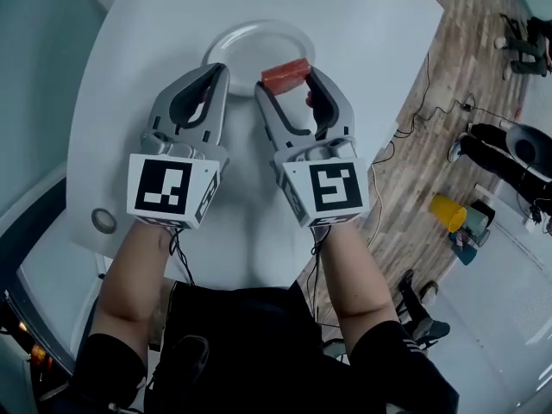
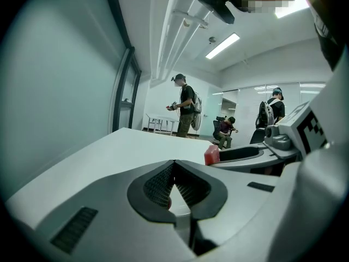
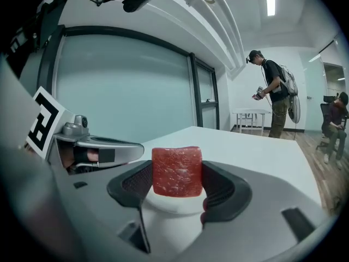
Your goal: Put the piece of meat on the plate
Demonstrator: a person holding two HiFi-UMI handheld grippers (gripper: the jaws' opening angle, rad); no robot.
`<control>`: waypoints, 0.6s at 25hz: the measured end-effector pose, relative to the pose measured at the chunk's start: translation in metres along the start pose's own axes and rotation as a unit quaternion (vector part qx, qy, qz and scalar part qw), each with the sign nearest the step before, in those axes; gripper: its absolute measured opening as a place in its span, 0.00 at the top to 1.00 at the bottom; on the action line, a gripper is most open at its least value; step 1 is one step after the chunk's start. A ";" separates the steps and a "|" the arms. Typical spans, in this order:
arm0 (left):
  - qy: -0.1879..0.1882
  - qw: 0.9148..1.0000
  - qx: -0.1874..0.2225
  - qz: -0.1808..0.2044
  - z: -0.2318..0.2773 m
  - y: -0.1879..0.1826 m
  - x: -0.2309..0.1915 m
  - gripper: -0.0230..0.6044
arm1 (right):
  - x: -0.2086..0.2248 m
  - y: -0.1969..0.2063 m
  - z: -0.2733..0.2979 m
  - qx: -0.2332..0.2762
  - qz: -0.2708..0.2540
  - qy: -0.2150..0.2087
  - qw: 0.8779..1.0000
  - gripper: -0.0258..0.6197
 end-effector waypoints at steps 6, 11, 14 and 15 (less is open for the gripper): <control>0.002 1.000 -0.011 0.002 0.016 0.009 -0.002 0.96 | 0.008 0.007 0.020 -0.028 0.003 0.000 1.000 0.52; -0.002 1.000 -0.018 -0.003 0.018 0.017 -0.005 0.96 | 0.004 0.013 0.033 -0.064 -0.013 -0.002 0.998 0.52; 0.000 1.000 -0.020 -0.015 0.020 0.019 -0.009 0.96 | 0.002 0.015 0.038 -0.079 -0.035 0.006 0.996 0.52; 0.000 1.000 -0.021 -0.019 0.019 0.019 -0.011 0.96 | 0.000 0.014 0.039 -0.082 -0.041 0.007 0.996 0.52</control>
Point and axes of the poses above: the fingertips, and each gripper's own axes: z forward along the fingers, x to its right, y out of its underside, the point moved 10 cm from there along -z, backward along the fingers, and after that the axes turned 3 degrees about -z, right-handed, at the moved point
